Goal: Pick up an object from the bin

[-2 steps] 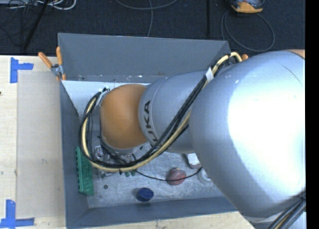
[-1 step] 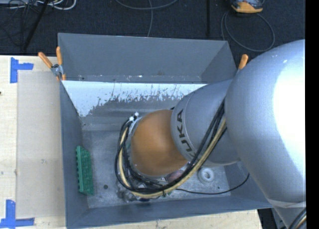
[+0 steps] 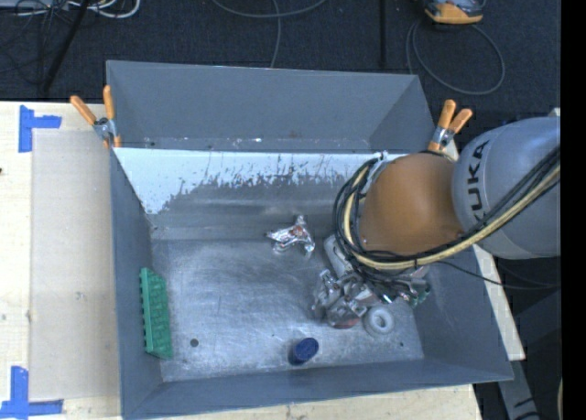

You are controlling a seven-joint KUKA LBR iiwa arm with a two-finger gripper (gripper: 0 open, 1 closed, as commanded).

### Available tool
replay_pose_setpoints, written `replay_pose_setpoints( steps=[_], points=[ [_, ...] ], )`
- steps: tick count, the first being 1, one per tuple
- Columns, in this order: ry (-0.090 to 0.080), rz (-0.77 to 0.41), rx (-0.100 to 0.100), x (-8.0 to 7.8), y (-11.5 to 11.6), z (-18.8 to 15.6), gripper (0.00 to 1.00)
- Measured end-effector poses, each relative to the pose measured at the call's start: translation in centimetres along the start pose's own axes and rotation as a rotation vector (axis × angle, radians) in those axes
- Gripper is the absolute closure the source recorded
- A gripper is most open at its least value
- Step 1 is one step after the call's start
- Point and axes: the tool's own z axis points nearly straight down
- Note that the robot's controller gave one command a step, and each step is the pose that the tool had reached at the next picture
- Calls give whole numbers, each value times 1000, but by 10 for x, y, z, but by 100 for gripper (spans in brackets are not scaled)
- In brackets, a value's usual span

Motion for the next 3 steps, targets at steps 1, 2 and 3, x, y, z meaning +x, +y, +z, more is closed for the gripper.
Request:
replay_pose_setpoints(
  steps=[1, 2, 3],
  points=[
    [0, -3, -4, -1, 4, 1, 0],
    [-2, -305, -2, 9, -38, 20, 0],
    [-2, -302, -3, 9, -38, 19, 100]
  ],
)
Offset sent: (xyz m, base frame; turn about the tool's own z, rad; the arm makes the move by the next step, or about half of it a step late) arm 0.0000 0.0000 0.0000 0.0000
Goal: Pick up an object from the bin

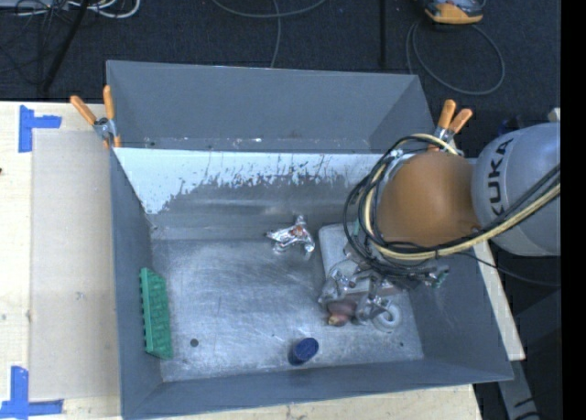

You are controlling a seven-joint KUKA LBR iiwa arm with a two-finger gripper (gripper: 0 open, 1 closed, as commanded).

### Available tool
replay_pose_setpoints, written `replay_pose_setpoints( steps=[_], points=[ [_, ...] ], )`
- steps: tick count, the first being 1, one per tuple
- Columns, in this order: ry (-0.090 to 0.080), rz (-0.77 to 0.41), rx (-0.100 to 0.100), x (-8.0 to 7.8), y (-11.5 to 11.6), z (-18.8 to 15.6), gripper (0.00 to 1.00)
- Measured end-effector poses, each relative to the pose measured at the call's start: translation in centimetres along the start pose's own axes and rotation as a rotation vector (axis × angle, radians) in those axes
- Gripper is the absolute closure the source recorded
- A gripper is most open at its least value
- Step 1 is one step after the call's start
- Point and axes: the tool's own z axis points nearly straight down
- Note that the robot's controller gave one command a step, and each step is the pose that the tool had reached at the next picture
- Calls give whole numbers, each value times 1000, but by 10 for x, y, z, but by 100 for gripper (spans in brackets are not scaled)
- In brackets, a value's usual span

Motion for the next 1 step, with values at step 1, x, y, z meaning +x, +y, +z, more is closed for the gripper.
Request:
replay_pose_setpoints(
  steps=[1],
  points=[
    [-3, -83, 7, 14, -16, -141, 100]
  ],
)
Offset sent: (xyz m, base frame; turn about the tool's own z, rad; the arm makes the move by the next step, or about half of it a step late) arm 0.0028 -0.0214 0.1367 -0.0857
